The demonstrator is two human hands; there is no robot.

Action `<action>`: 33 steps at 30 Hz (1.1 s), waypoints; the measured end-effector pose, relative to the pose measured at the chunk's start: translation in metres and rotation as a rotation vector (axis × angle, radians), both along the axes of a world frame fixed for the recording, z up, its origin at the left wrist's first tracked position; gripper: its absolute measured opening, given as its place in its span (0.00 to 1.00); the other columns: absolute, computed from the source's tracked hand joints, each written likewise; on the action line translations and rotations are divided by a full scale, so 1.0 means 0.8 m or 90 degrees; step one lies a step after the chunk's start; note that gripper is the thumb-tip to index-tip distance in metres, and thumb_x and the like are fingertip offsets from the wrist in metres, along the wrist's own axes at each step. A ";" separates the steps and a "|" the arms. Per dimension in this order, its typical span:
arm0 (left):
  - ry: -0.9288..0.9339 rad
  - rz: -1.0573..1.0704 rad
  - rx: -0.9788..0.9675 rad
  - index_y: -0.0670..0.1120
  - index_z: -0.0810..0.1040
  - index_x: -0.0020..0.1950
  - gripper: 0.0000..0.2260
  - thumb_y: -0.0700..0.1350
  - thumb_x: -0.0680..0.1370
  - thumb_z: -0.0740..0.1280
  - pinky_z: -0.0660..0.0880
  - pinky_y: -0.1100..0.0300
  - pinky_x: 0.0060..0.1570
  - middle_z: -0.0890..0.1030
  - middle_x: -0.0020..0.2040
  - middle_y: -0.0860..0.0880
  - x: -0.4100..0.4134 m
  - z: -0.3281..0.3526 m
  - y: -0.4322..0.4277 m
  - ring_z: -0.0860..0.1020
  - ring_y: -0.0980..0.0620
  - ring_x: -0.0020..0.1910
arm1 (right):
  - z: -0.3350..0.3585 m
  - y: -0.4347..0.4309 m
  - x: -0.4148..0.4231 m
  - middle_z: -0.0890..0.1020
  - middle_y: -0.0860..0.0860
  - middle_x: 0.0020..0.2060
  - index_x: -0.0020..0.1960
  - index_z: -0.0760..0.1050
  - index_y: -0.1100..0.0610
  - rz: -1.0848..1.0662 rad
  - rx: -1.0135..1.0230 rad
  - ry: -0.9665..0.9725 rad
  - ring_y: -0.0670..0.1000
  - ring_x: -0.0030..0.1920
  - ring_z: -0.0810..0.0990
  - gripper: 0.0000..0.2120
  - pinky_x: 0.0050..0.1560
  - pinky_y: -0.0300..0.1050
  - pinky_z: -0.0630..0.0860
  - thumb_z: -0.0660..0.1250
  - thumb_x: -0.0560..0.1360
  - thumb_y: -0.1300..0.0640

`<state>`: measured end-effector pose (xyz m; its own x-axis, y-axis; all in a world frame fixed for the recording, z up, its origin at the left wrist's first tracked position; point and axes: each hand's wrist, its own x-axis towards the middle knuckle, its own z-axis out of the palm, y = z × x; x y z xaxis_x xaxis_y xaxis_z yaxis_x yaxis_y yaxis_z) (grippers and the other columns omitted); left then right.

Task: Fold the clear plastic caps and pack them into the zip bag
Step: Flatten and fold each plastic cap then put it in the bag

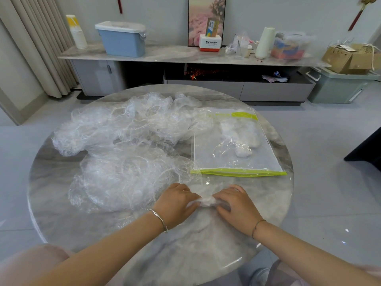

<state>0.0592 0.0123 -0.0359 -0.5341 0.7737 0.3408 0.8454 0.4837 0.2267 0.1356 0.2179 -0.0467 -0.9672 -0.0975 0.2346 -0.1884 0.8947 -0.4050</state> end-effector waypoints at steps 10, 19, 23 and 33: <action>-0.298 0.145 0.060 0.49 0.78 0.53 0.08 0.50 0.78 0.64 0.69 0.61 0.41 0.78 0.39 0.50 0.002 0.005 0.003 0.75 0.52 0.39 | 0.007 0.000 -0.011 0.76 0.47 0.32 0.40 0.76 0.54 -0.175 -0.426 -0.154 0.42 0.33 0.72 0.06 0.41 0.36 0.71 0.73 0.71 0.60; -0.060 -0.023 -0.016 0.51 0.72 0.67 0.18 0.54 0.80 0.56 0.66 0.56 0.64 0.75 0.63 0.51 0.002 0.009 -0.001 0.73 0.50 0.63 | 0.007 -0.003 -0.028 0.75 0.50 0.31 0.44 0.70 0.51 -0.221 -0.436 -0.184 0.43 0.29 0.69 0.15 0.35 0.37 0.69 0.75 0.68 0.62; -0.044 -0.097 -0.214 0.48 0.67 0.73 0.33 0.63 0.79 0.37 0.46 0.51 0.73 0.67 0.72 0.49 0.008 -0.006 -0.004 0.63 0.48 0.73 | 0.008 -0.004 -0.028 0.75 0.47 0.34 0.47 0.70 0.52 -0.222 -0.409 -0.175 0.45 0.32 0.71 0.15 0.37 0.36 0.69 0.74 0.68 0.61; -0.083 -0.053 -0.220 0.51 0.63 0.74 0.37 0.68 0.75 0.34 0.45 0.55 0.71 0.60 0.76 0.49 0.008 -0.015 -0.002 0.63 0.47 0.72 | 0.018 -0.004 0.008 0.79 0.43 0.55 0.56 0.78 0.50 0.067 0.086 0.081 0.45 0.56 0.73 0.13 0.58 0.38 0.64 0.60 0.75 0.49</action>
<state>0.0656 0.0109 -0.0480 -0.4866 0.8735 -0.0150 0.8597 0.4818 0.1699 0.1418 0.2147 -0.0326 -0.9131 -0.2357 0.3328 -0.3263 0.9116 -0.2498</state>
